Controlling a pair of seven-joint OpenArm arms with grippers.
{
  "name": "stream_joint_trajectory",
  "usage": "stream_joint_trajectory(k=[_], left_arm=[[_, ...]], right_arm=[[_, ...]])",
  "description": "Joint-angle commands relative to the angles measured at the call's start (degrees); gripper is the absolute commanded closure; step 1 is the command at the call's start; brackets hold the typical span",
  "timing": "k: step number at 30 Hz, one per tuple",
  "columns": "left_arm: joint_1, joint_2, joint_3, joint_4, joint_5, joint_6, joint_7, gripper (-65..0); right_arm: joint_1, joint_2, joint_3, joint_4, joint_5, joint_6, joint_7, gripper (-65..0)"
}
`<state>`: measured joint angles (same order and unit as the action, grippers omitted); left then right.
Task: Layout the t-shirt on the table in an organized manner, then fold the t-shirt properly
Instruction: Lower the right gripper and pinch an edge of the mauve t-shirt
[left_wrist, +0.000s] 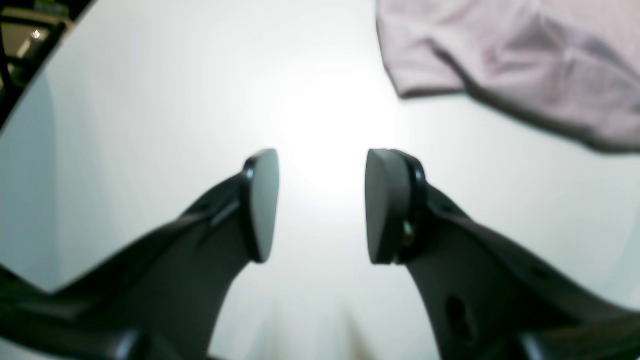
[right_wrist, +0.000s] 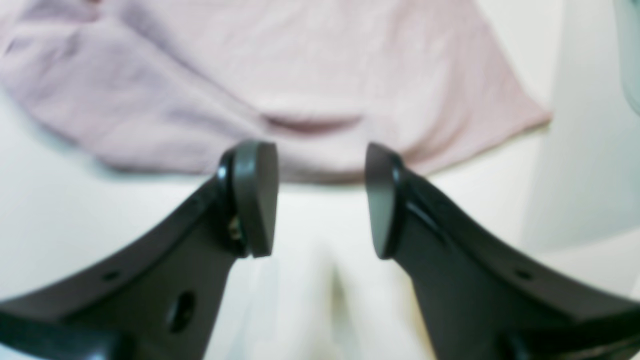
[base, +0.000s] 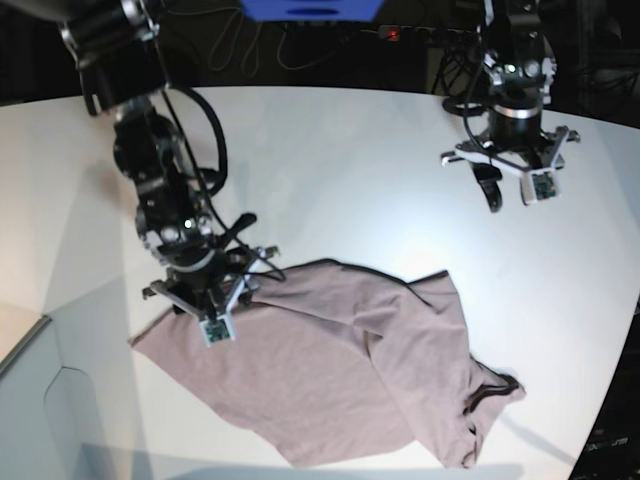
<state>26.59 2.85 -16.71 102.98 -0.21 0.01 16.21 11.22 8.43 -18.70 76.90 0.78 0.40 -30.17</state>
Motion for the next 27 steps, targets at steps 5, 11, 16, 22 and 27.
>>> stream_joint_trajectory(k=[5,11,16,22,27], left_arm=[[1.50,0.00,0.05,1.24,-2.39,0.12,-1.66,-27.6],[3.52,-1.75,-0.04,1.33,-11.44,0.12,-1.66,-27.6],[3.35,-2.54,0.05,1.33,-14.34,0.12,-1.48,-27.5],[2.82,-2.37,0.05,1.33,-14.34,0.12,-1.48,-27.3],[1.76,-2.02,0.14,1.33,-14.34,0.56,-1.48,-27.3]], right_arm=[[8.42,0.06,0.46,-15.76,-0.20,-0.10,9.65,-34.1],[15.37,-0.21,4.15,-33.87,-0.03,-0.10,17.03,-34.0],[16.60,-1.09,4.68,-42.84,-0.03,-0.10,21.60,-33.6],[14.40,-1.79,4.50,-43.28,-0.12,7.55,22.31,-21.6],[12.03,-2.58,4.59,-43.19,-0.20,13.18,20.90,0.0]])
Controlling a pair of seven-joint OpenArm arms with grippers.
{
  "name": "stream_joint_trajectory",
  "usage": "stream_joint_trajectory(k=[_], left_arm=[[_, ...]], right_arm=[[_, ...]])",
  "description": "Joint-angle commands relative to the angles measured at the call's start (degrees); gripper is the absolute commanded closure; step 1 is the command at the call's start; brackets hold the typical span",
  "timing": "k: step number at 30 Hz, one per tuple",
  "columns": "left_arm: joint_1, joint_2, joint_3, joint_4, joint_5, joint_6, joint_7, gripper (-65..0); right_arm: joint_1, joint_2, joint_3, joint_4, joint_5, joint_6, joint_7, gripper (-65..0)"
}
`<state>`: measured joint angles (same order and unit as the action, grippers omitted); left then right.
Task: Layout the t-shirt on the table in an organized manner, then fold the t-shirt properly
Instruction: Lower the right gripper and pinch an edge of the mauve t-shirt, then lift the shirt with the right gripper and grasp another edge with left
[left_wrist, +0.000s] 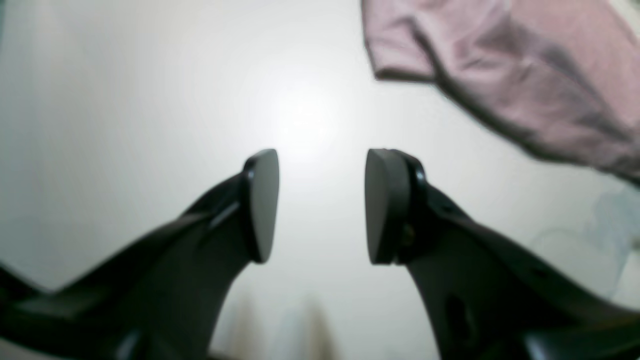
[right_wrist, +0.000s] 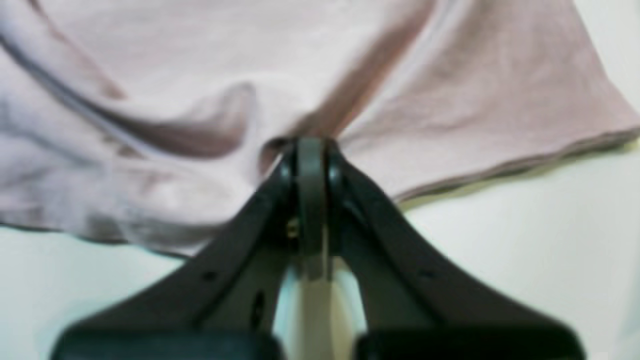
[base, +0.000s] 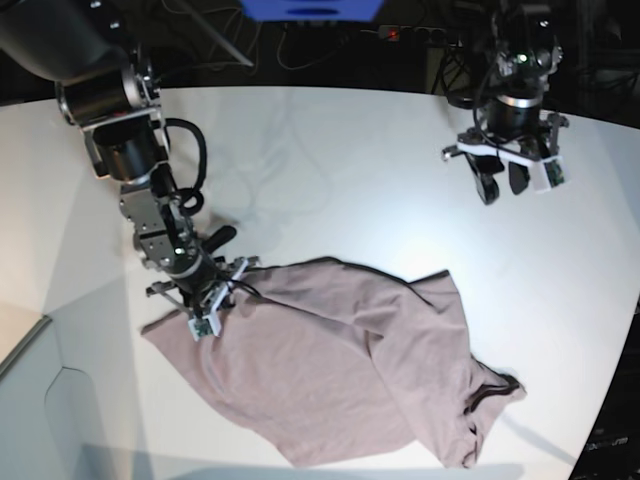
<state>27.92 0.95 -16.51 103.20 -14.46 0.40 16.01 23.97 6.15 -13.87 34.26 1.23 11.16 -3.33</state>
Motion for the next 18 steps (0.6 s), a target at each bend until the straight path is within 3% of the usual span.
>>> stream_joint_trajectory(k=[1,5,11,14,18], left_arm=[[0.34,-0.12,-0.06,1.11,-0.09,0.17,-1.28,-27.5],[-0.71,-0.12,0.03,1.02,-0.18,0.17,-1.28,-27.5],[-3.44,1.20,0.21,0.58,-0.27,0.17,-1.28,-27.6],[-5.37,3.23,0.12,0.49,-0.18,0.17,-1.20,-27.6],[-7.04,4.28,2.14,0.49,0.00,0.17,-1.20,-27.6]], right_arm=[[-1.33,-0.48,-0.24,-0.46,-0.66,2.51,-6.82,0.0],[-7.31,-0.48,0.02,5.70,-0.66,2.60,-9.02,0.0],[-26.30,-0.39,-0.33,32.60,-0.66,2.78,-14.29,0.0],[-35.79,-1.36,-4.37,42.88,-0.75,2.78,-14.21,0.0],[-42.30,-1.19,-11.41,49.74,-0.75,2.78,-14.38,0.0]])
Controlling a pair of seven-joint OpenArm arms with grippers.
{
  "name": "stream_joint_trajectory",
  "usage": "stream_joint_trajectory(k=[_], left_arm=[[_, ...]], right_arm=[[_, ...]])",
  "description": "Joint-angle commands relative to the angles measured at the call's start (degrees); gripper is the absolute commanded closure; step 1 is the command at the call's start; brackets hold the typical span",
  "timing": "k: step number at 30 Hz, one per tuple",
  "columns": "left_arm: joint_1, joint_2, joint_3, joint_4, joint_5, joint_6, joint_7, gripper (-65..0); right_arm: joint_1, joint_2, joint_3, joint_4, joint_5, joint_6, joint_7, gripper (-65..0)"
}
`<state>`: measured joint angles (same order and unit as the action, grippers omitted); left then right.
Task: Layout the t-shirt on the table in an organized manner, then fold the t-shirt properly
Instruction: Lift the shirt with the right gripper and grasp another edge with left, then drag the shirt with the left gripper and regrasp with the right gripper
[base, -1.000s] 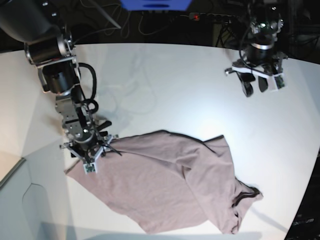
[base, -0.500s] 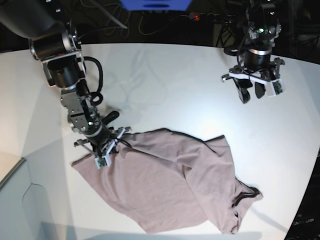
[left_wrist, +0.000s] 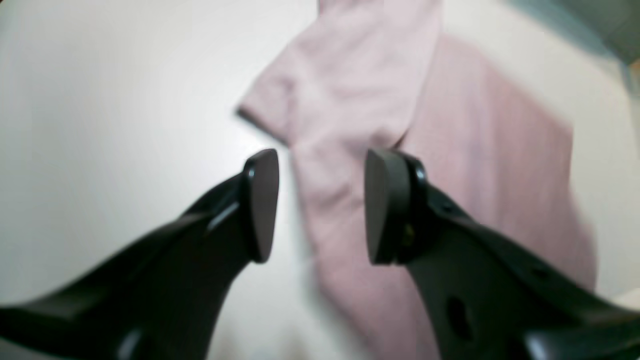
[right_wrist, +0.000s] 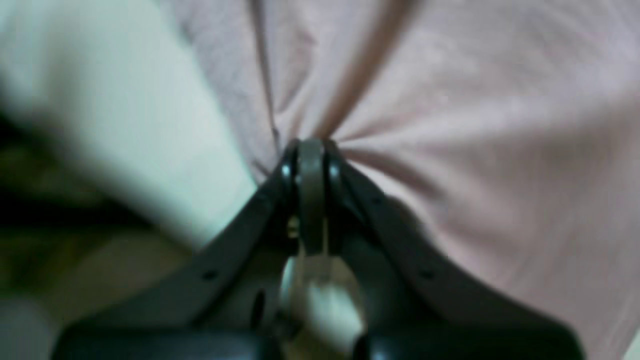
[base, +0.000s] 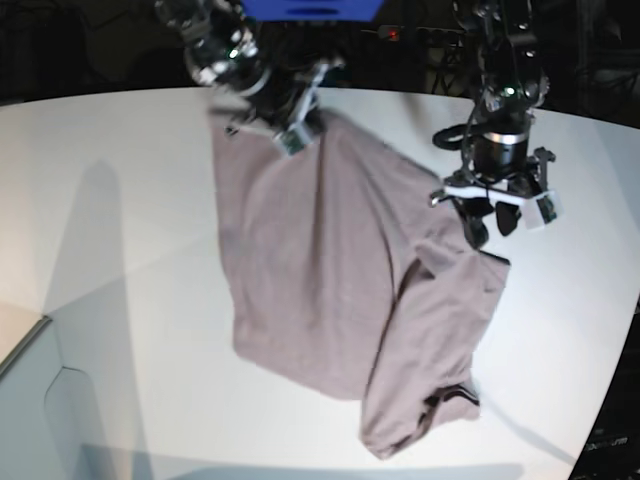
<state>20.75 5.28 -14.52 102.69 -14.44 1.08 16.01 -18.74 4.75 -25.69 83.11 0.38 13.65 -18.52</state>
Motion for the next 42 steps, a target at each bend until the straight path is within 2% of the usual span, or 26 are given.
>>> stream_joint_trajectory(k=[1,5,12,17,23,30,42], left_arm=[[0.04,-0.14,1.21,1.00,-0.20,-0.51,-1.20,-27.6],[-0.14,-0.31,6.22,0.47,0.15,-0.42,-1.20,-27.6],[-0.23,-0.14,11.23,-5.60,-0.11,-0.42,-1.20,-27.6],[1.18,-0.05,11.49,-8.41,-0.20,-0.42,-1.20,-27.6],[5.75,-0.05,11.32,-9.02,-0.20,-0.42,-1.20,-27.7],[9.27,-0.40,10.96,-9.11,-0.20,-0.42,-1.37,-27.7],[1.53,0.83,11.49,-22.74,-0.29,-0.42,-1.28,-27.4]], right_arm=[[-0.55,0.21,-0.46,1.94,0.10,0.28,0.72,0.0],[-3.37,2.59,-1.78,7.13,0.10,0.28,0.63,-0.9],[-7.41,2.94,6.92,14.25,0.10,0.20,0.72,-23.1],[-9.17,2.85,13.25,17.68,0.10,0.20,0.81,-32.3],[-9.35,2.85,17.82,18.30,0.10,0.20,0.72,-32.6],[-8.99,2.85,18.53,18.03,0.10,0.28,0.72,-32.7],[-8.99,2.76,18.18,17.94,0.10,0.28,0.72,-32.7]])
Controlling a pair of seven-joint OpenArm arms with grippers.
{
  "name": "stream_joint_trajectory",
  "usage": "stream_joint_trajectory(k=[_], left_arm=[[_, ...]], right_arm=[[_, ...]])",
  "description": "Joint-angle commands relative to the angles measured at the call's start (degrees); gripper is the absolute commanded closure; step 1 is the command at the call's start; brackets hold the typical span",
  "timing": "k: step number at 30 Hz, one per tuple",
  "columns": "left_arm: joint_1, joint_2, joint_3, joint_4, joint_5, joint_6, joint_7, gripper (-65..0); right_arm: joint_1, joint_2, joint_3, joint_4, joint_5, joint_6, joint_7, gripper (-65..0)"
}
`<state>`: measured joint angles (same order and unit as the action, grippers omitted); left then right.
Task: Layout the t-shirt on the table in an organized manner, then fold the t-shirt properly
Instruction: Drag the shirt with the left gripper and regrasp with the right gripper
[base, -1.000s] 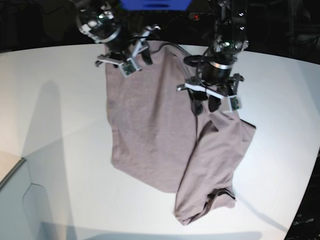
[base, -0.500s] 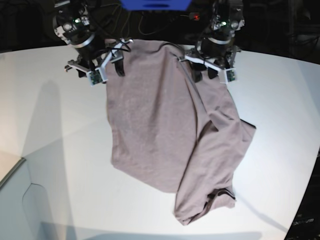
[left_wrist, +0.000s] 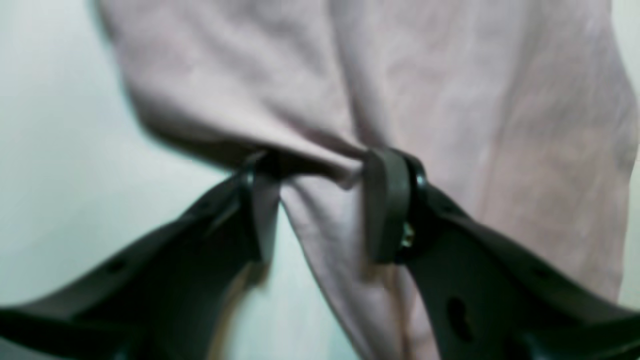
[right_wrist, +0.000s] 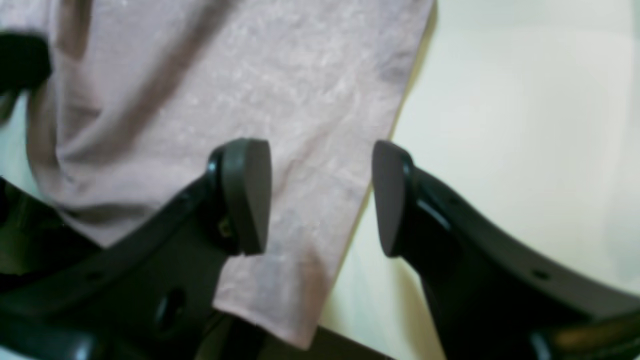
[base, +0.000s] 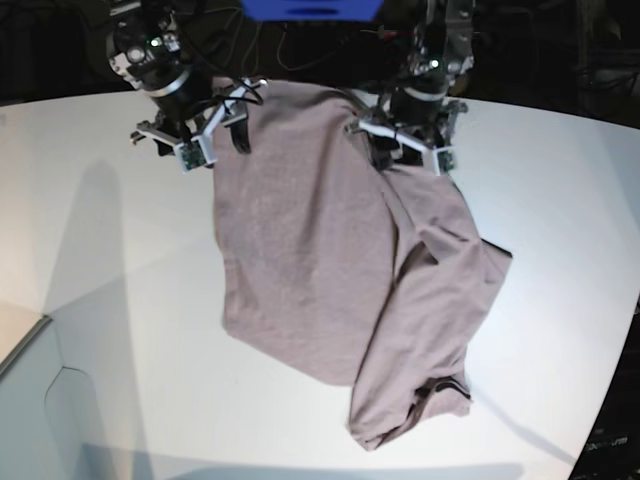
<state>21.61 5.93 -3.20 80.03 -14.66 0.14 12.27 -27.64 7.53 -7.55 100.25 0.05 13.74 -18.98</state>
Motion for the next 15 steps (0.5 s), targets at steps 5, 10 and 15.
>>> stream_joint_trajectory(k=[5,10,15], left_arm=[[-2.31,-0.44,-0.53,-3.94,-0.07,0.52,2.45,-17.4],[-5.30,-2.99,-8.18,-4.03,-0.07,0.52,2.54,-1.0],[-11.01,-5.89,-20.40,-4.03,0.37,0.25,2.63,-0.1]], right_arm=[[-0.27,-0.01,-0.05,0.81,0.43,0.20,1.18,-32.7],[-0.27,-0.01,-0.05,0.81,0.43,0.20,1.18,-32.7],[0.08,-0.01,-0.93,0.72,0.43,0.20,1.18,-32.6]])
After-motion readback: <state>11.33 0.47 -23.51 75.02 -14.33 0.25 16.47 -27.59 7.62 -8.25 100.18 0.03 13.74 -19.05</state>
